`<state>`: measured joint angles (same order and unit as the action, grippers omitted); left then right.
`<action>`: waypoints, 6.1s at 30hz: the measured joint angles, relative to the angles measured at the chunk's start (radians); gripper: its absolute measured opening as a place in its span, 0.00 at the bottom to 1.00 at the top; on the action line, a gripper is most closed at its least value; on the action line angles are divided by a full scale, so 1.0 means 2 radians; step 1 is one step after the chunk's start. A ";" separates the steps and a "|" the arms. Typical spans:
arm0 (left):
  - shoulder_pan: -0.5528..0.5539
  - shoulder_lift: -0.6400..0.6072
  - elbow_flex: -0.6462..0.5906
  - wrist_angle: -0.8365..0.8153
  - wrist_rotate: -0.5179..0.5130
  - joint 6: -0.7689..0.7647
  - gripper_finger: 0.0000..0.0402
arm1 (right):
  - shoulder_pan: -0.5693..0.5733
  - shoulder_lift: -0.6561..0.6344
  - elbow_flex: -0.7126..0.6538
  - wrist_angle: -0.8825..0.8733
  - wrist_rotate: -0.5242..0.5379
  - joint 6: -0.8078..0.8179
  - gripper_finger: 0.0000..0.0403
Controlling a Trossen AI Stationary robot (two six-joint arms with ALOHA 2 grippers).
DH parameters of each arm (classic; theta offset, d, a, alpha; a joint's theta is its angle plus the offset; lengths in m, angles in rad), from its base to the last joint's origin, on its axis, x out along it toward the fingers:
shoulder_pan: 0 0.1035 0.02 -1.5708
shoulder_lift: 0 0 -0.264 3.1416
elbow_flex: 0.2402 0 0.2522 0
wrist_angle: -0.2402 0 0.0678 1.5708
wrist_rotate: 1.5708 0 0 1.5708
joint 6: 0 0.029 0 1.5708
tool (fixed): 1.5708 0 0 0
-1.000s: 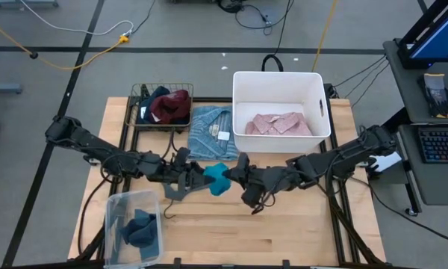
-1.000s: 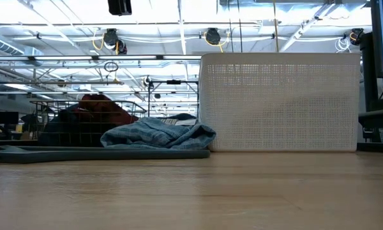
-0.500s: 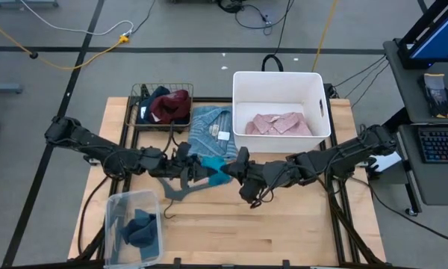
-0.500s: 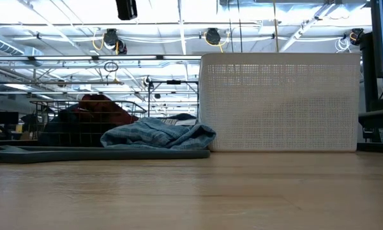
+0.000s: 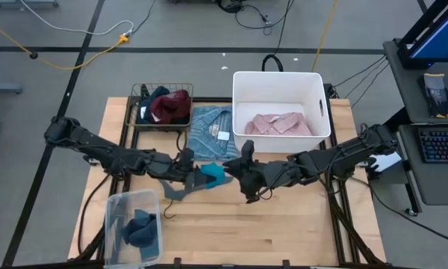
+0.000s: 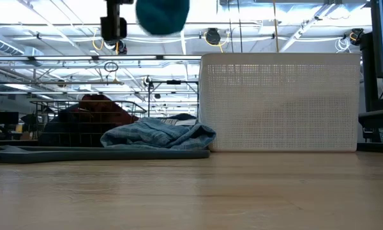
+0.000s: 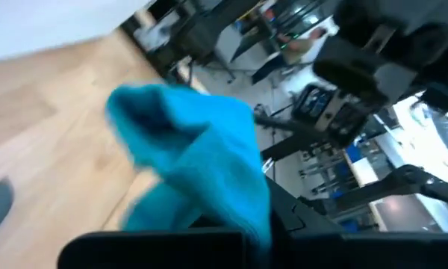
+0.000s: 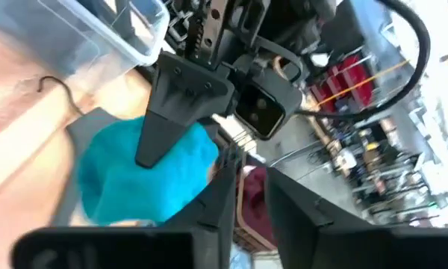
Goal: Pick & Place Cloths
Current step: Put the blue sock into the transparent bin, then put the blue shirt into the white bin
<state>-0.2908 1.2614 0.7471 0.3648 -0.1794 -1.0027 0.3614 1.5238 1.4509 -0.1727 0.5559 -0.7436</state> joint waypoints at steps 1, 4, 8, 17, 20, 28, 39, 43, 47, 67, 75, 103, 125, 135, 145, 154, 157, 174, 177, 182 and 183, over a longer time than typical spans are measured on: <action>-0.003 -0.003 0.000 -0.008 0.000 -0.006 0.00 | 0.000 0.000 0.000 -0.007 0.000 0.012 0.20; -0.011 -0.020 0.000 -0.016 -0.003 -0.016 0.00 | 0.000 0.000 0.000 -0.029 0.019 0.052 0.27; -0.032 -0.058 0.009 -0.087 -0.018 -0.031 0.00 | 0.003 0.000 0.000 -0.071 0.073 0.106 0.33; -0.093 -0.096 0.180 -0.520 -0.029 -0.113 0.00 | 0.022 -0.004 0.000 -0.151 0.088 0.192 0.33; -0.113 -0.087 0.228 -0.620 -0.026 -0.148 0.00 | 0.027 -0.012 0.000 -0.169 0.087 0.218 0.32; -0.177 -0.071 0.249 -0.757 0.047 -0.272 0.00 | 0.042 -0.064 0.000 -0.211 0.084 0.311 0.31; -0.266 -0.039 0.249 -0.846 0.059 -0.413 0.00 | 0.068 -0.192 -0.089 -0.172 -0.096 0.436 0.31; -0.280 -0.010 0.249 -0.846 0.059 -0.416 0.00 | 0.086 -0.242 -0.162 -0.095 -0.096 0.462 0.31; -0.290 0.016 0.249 -0.847 0.068 -0.425 0.00 | 0.105 -0.289 -0.241 0.004 -0.096 0.463 0.31; -0.328 0.048 0.130 -0.681 0.121 -0.535 0.00 | 0.131 -0.385 -0.383 0.139 -0.096 0.453 0.31; -0.336 0.048 0.103 -0.635 0.129 -0.573 0.06 | 0.131 -0.387 -0.383 0.139 -0.096 0.454 0.31; -0.332 -0.075 0.104 -0.430 -0.004 -0.580 0.50 | 0.131 -0.387 -0.383 0.138 -0.097 0.441 0.31; -0.099 -0.039 0.104 -0.113 -0.206 0.209 0.40 | 0.138 -0.386 -0.383 0.133 -0.135 0.414 0.31; -0.023 0.024 0.104 -0.209 -0.145 0.322 0.40 | 0.145 -0.387 -0.383 0.133 -0.135 0.416 0.31; 0.037 0.069 0.104 -0.264 -0.108 0.407 0.40 | 0.145 -0.386 -0.383 0.133 -0.135 0.430 0.31; 0.064 0.113 0.104 -0.302 -0.109 0.436 0.40 | 0.145 -0.387 -0.383 0.133 -0.135 0.431 0.31; 0.072 0.119 0.104 -0.322 -0.110 0.433 0.40 | 0.144 -0.386 -0.383 0.134 -0.135 0.431 0.31; 0.122 0.143 0.104 -0.323 -0.068 0.367 0.60 | 0.144 -0.387 -0.383 0.134 -0.133 0.432 0.31; 0.124 0.143 0.104 -0.324 -0.068 0.375 0.69 | 0.144 -0.387 -0.383 0.134 -0.133 0.431 0.31; 0.118 0.149 0.104 -0.321 -0.068 0.397 0.79 | 0.144 -0.387 -0.383 0.134 -0.133 0.432 0.31; 0.116 0.152 0.104 -0.321 -0.068 0.405 0.80 | 0.144 -0.387 -0.383 0.134 -0.133 0.431 0.31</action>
<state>-0.0581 1.5663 0.9550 -0.2777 -0.3162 -0.1928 0.6502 0.7506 0.6846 0.0956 0.2897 0.1193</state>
